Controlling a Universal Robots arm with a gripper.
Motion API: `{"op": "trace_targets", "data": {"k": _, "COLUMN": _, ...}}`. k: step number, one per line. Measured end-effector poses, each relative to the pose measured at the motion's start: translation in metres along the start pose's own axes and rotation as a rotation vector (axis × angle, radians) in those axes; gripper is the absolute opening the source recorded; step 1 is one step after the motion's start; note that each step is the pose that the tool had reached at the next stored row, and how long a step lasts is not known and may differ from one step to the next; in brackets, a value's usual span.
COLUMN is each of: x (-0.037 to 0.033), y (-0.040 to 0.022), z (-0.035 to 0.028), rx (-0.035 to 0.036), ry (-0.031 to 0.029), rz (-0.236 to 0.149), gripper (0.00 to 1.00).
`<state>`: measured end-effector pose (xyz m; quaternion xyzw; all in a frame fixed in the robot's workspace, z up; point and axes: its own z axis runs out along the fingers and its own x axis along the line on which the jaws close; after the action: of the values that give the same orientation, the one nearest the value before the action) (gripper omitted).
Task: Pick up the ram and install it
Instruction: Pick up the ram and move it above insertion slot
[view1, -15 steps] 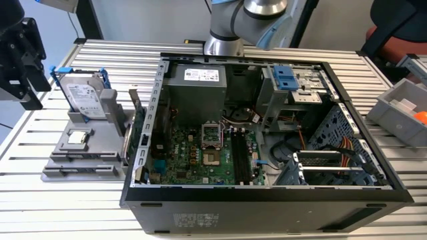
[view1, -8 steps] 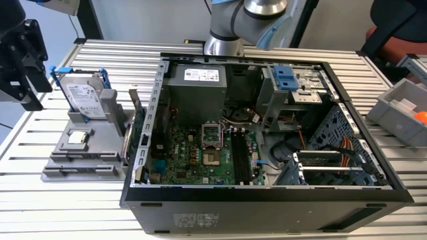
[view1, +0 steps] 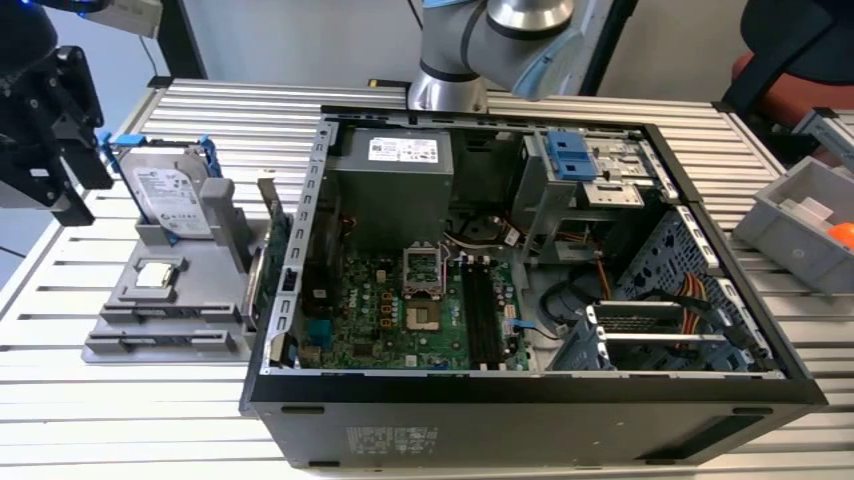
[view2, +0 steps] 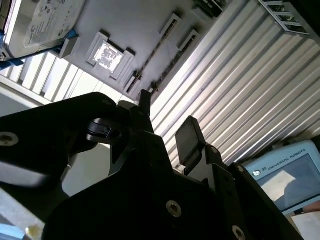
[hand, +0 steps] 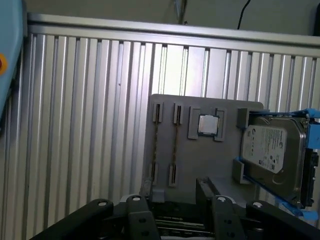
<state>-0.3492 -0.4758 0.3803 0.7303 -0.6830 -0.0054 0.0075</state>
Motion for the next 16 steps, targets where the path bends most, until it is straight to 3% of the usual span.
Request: {"op": "trace_targets", "data": {"k": 16, "x": -0.005, "y": 0.0025, "z": 0.0102, "rx": 0.0065, "ry": 0.0003, "rz": 0.01, "gripper": 1.0}}
